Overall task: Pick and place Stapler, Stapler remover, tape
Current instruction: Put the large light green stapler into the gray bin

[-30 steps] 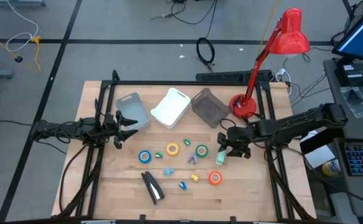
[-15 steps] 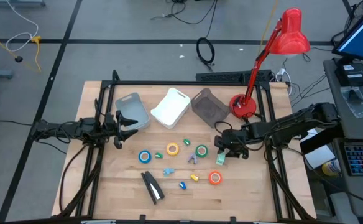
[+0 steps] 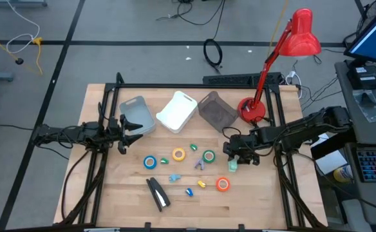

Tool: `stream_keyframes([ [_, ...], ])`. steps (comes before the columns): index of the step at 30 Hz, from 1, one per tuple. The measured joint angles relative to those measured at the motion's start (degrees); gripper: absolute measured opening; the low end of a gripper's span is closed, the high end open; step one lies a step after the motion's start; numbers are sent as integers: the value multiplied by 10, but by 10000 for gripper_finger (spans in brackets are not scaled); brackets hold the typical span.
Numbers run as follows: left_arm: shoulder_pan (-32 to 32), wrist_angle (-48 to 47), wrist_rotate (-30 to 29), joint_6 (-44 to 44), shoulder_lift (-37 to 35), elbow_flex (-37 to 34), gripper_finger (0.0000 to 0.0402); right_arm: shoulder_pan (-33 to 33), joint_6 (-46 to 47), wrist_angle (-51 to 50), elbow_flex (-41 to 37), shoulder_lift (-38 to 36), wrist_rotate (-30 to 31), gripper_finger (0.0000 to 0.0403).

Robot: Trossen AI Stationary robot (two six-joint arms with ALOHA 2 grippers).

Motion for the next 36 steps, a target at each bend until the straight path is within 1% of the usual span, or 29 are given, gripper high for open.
stream_keyframes([
  [5, 0, 1, 0, -1, 0, 0, 237, 0, -15, -1, 0, 0, 0, 132],
  [8, 0, 8, 0, -11, 0, 0, 237, 0, -30, -1, 0, 0, 0, 118],
  [14, 0, 44, 0, -54, 0, 0, 237, 0, -46, -1, 0, -12, 0, 120],
  [22, 0, 74, 0, -87, 0, 0, 237, 0, -79, 0, 0, -42, 1, 118],
  [31, 0, 113, 0, -144, 0, 1, 237, 0, -155, 10, 0, -55, 5, 118],
  [33, 0, 121, -9, -158, 0, 1, 237, 0, -174, 11, 4, -55, 15, 118],
  [36, 0, 131, -40, -185, 0, 0, 237, 0, -211, 10, 15, -54, 37, 118],
])
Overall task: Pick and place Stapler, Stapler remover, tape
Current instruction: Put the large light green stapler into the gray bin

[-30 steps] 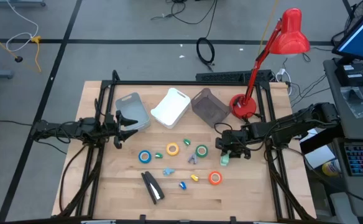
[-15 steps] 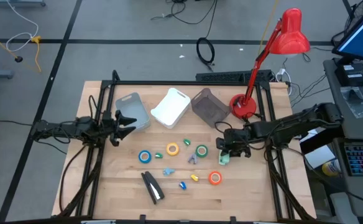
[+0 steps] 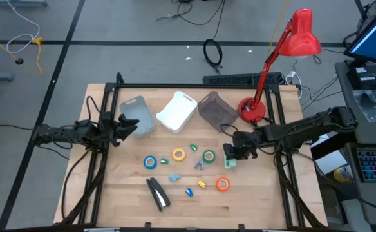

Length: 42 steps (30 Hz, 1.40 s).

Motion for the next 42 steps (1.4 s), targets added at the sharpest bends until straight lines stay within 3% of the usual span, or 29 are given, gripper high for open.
stream_keyframes([
  [7, 0, 12, -34, -26, 0, 0, 237, -10, -96, -1, 38, 0, 44, 118],
  [14, 0, 23, -35, -38, 35, 14, 237, -36, -182, -5, 89, 8, 44, 118],
  [22, 0, -2, -34, 22, 209, 127, 237, -55, -288, -50, 176, 60, 40, 118],
  [31, 0, -146, 34, 67, 425, 307, 237, -63, -429, -131, 300, 132, 9, 118],
  [36, 0, -216, 61, 98, 512, 395, 237, -63, -508, -165, 353, 167, -7, 118],
  [42, 1, -232, 85, 147, 584, 466, 237, -63, -597, -170, 390, 193, -7, 118],
])
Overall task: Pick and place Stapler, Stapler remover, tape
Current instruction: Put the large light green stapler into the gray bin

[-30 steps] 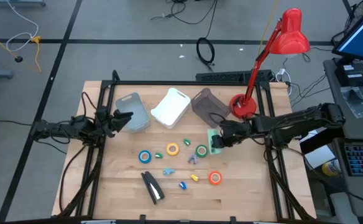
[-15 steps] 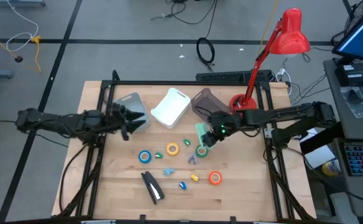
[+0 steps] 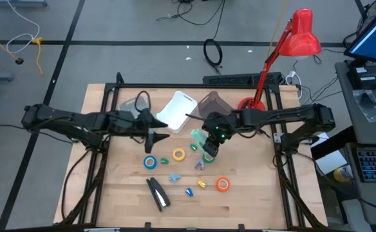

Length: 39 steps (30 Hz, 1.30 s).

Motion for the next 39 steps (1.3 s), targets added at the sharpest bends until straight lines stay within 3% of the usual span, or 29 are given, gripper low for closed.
stream_keyframes([
  [18, 63, -57, 151, 113, 159, 139, 237, 0, -122, 27, 2, 0, -15, 118],
  [23, 63, -155, 147, 155, 222, 224, 237, -4, -124, 19, 2, 0, -14, 118],
  [27, 63, -237, 107, 179, 265, 287, 237, -14, -113, -11, 2, 0, -12, 118],
  [32, 63, -248, 72, 181, 293, 331, 237, -19, -99, -19, 2, 0, -13, 118],
  [39, 63, -247, 59, 179, 303, 336, 237, -19, -99, -7, 2, 0, -15, 118],
])
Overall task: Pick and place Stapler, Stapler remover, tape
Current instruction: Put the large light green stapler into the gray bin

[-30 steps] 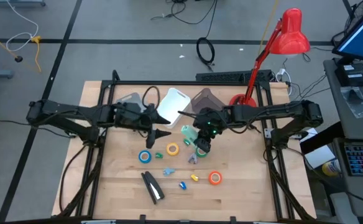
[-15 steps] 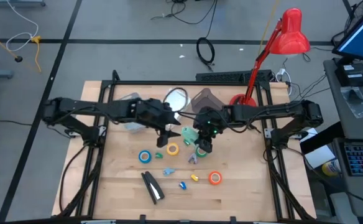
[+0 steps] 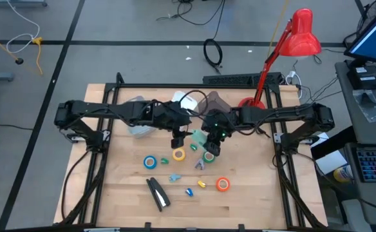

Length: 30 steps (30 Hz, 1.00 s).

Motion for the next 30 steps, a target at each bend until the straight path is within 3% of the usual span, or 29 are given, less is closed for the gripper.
stream_keyframes([
  [14, 7, -3, 49, -5, 0, 0, 237, 8, -17, 70, 0, 0, -28, 118],
  [21, 19, 15, 125, -12, 8, -1, 237, 23, -26, 69, -1, 0, -28, 118],
  [30, 18, 36, 179, -20, 26, -1, 237, 24, -31, 77, 0, 0, -30, 118],
])
